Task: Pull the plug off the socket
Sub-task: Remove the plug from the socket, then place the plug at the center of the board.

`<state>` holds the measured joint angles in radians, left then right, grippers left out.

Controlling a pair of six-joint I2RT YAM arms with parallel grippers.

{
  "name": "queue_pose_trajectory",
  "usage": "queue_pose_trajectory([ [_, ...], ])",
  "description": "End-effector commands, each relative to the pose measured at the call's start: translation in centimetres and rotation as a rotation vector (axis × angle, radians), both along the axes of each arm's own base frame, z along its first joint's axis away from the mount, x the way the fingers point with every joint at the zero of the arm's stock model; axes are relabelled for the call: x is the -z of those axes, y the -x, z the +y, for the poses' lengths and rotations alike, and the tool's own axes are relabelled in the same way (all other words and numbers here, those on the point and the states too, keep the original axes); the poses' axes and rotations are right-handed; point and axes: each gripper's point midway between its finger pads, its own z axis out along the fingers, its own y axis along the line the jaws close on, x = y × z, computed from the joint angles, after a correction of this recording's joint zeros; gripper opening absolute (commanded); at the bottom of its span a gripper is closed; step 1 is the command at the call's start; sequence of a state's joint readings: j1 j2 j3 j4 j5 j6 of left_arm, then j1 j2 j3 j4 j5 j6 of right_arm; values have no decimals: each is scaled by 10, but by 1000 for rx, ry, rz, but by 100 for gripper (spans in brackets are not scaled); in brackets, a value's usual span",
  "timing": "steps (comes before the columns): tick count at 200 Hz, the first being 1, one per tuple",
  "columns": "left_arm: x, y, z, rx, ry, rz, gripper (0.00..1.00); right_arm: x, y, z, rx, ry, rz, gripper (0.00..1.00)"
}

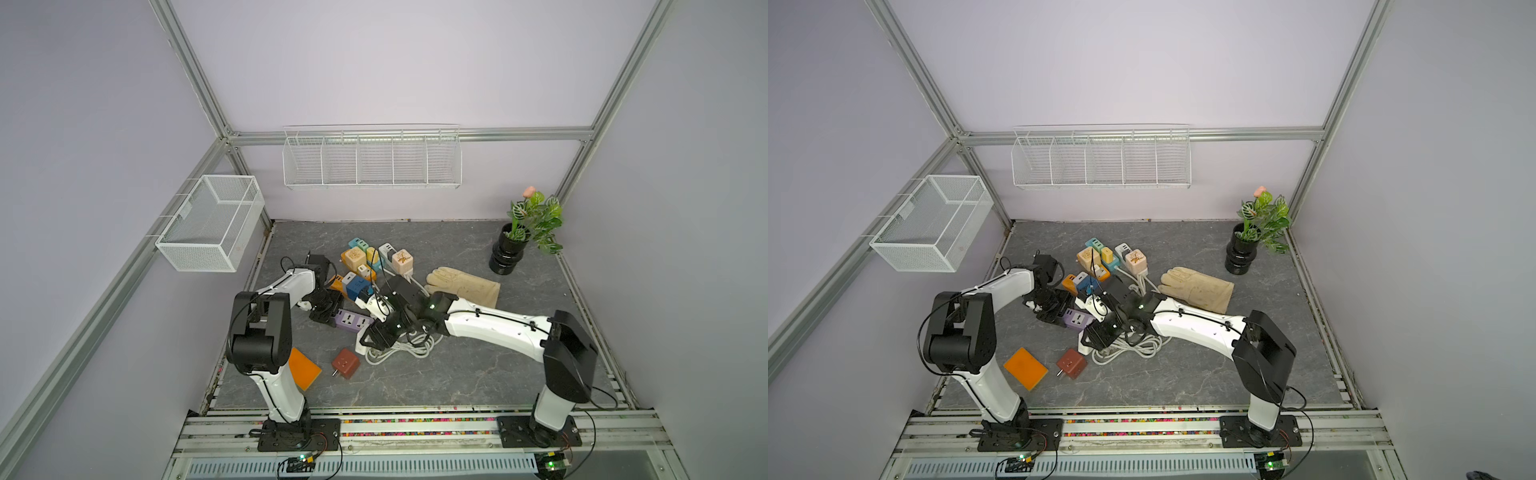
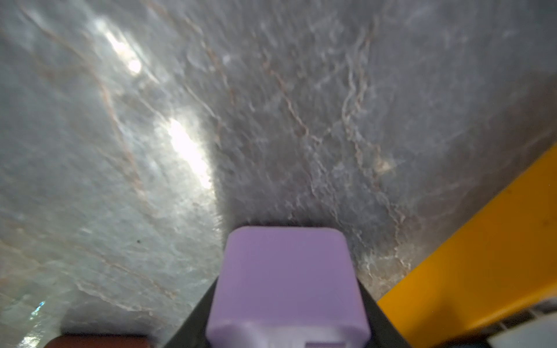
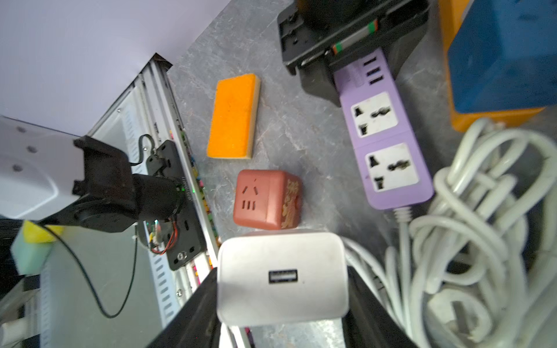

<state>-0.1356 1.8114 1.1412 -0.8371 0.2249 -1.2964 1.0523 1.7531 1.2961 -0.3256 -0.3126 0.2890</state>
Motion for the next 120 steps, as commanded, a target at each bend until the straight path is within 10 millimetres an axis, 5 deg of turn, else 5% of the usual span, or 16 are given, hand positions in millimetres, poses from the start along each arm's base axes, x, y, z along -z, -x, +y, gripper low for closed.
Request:
queue_pose_trajectory([
  [1,-7,-21,-4,-7,14,-59,0,4,28,5,-7,-79,129,44],
  [48,-8,-22,-5,-10,20,-64,0,34,55,25,-30,-79,263,45],
  [120,-9,-19,-5,-11,21,-68,0,62,47,47,32,-71,359,48],
])
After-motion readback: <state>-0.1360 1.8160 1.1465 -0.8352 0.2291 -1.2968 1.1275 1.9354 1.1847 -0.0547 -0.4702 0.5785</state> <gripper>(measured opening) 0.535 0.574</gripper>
